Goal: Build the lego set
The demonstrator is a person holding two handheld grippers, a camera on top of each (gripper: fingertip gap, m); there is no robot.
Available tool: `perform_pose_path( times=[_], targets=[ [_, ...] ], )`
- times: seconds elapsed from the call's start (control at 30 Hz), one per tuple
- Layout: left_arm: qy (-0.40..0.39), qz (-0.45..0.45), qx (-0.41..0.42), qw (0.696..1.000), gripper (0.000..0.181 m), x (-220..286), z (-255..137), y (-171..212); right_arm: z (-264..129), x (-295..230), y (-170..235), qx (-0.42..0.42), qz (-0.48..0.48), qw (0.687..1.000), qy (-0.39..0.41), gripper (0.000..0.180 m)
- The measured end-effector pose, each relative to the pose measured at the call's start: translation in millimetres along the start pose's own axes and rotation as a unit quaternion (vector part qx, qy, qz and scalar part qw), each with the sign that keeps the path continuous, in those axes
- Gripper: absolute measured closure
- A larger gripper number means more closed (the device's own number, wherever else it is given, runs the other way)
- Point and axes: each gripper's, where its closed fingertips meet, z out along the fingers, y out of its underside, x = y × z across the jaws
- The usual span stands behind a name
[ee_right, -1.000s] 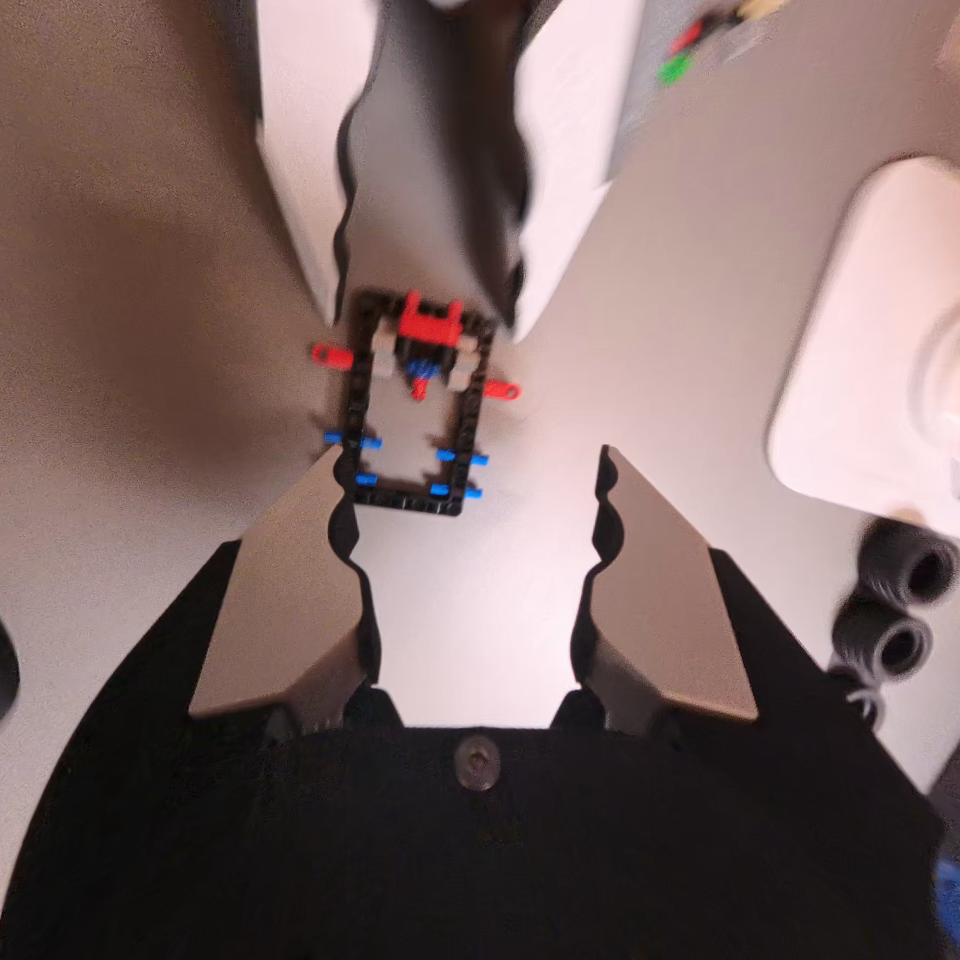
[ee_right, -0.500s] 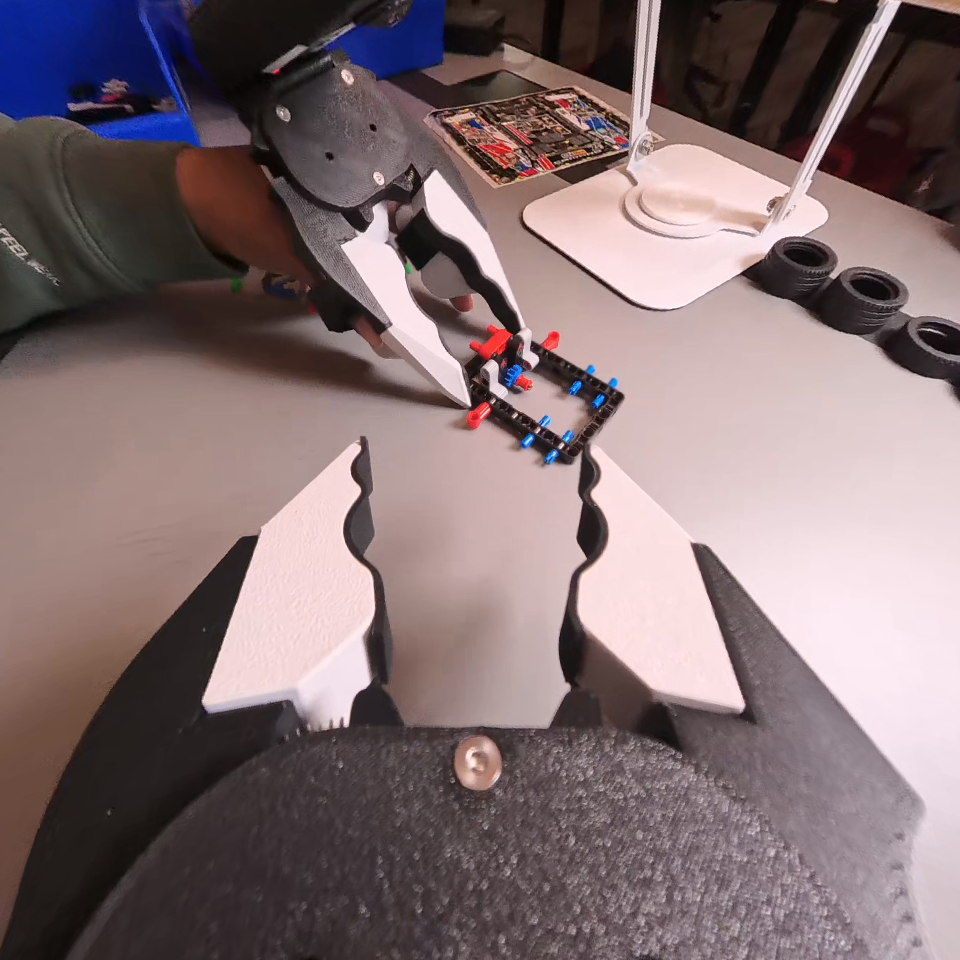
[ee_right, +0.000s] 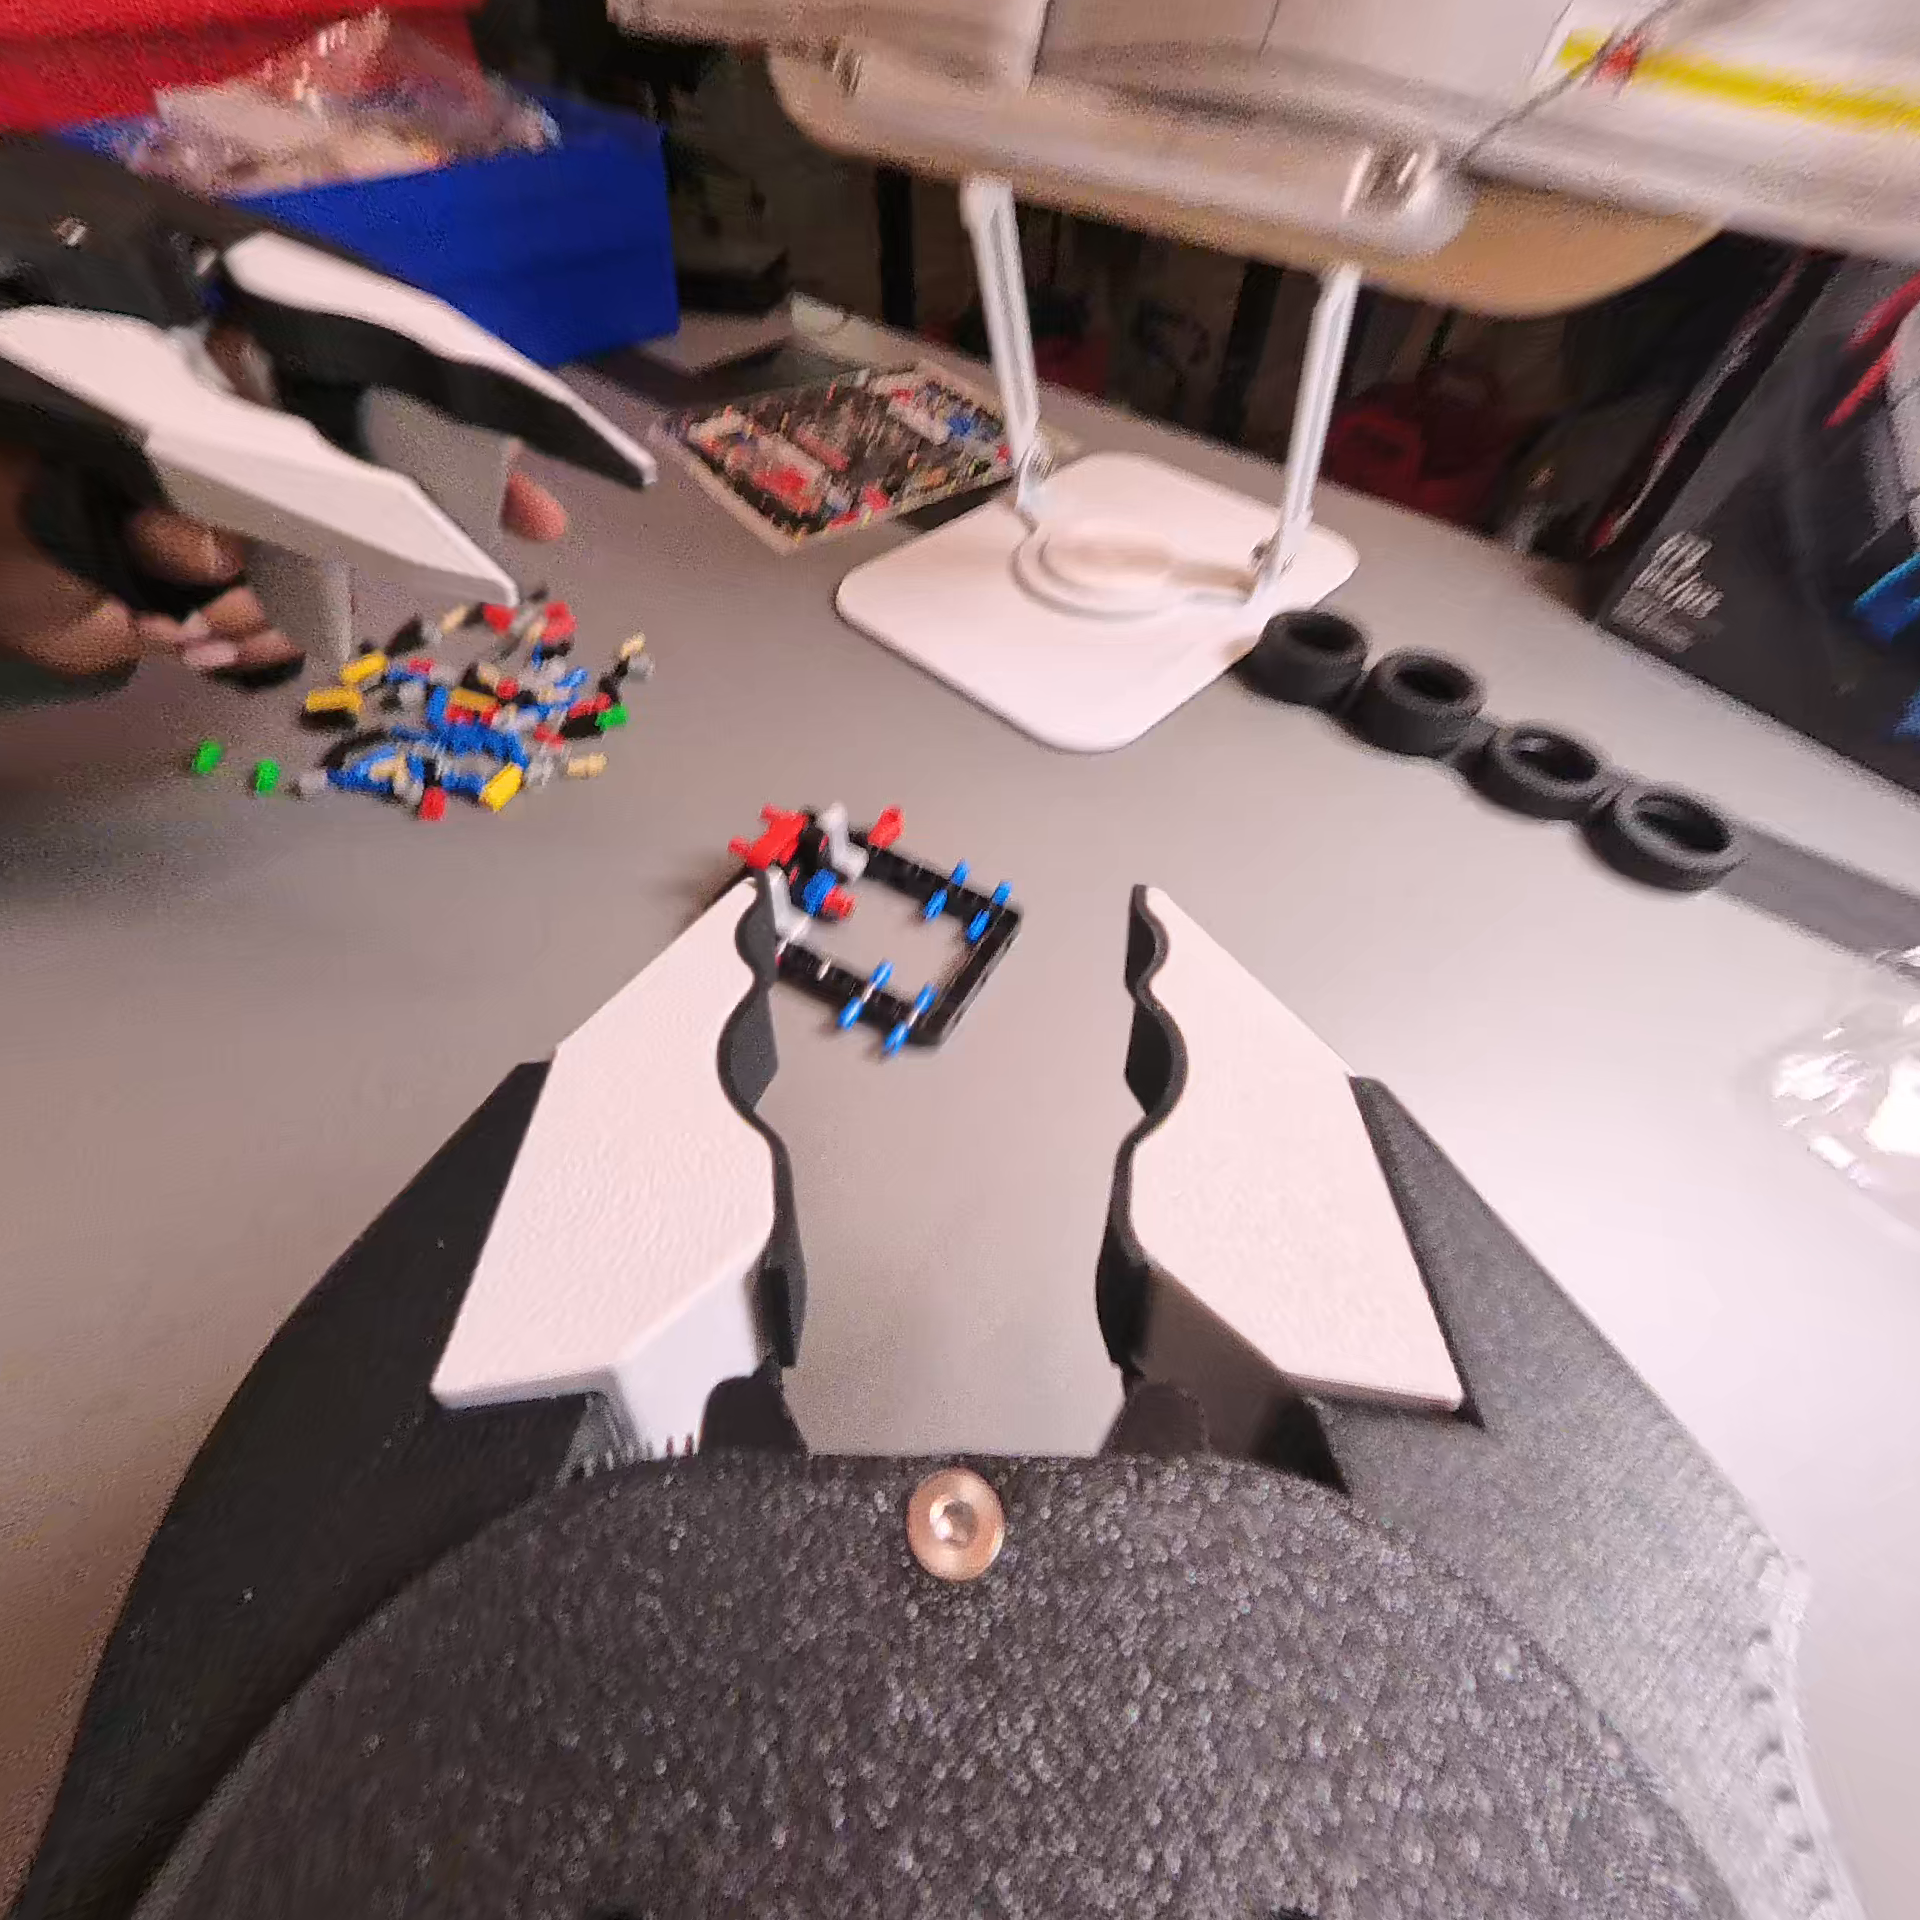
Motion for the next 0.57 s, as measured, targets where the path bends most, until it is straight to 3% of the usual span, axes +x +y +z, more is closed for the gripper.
perform_pose_path(
  times=[0.03, 0.1, 0.2, 0.33, 0.57],
  targets=[
    [-0.038, 0.008, 0.037, 0.999, 0.126, -8, -9, -11, 2, 7, -16, 0.019, -0.001, 1.000, 0.009, 0.119],
    [-0.113, 0.031, 0.109, 0.987, 0.135, -25, -30, -34, 6, 19, -52, 0.062, 0.001, 0.998, 0.025, 0.127],
    [-0.172, 0.039, 0.143, 0.974, 0.152, -43, -47, -46, 17, 36, -109, 0.127, -0.006, 0.990, 0.053, 0.139],
    [-0.191, 0.020, 0.154, 0.969, 0.175, -58, -57, -40, 35, 61, -169, 0.203, -0.010, 0.975, 0.094, 0.179],
    [-0.205, 0.017, 0.129, 0.970, 0.178, -83, -55, -9, 79, 91, -231, 0.265, 0.008, 0.959, 0.096, 0.180]
  ],
)
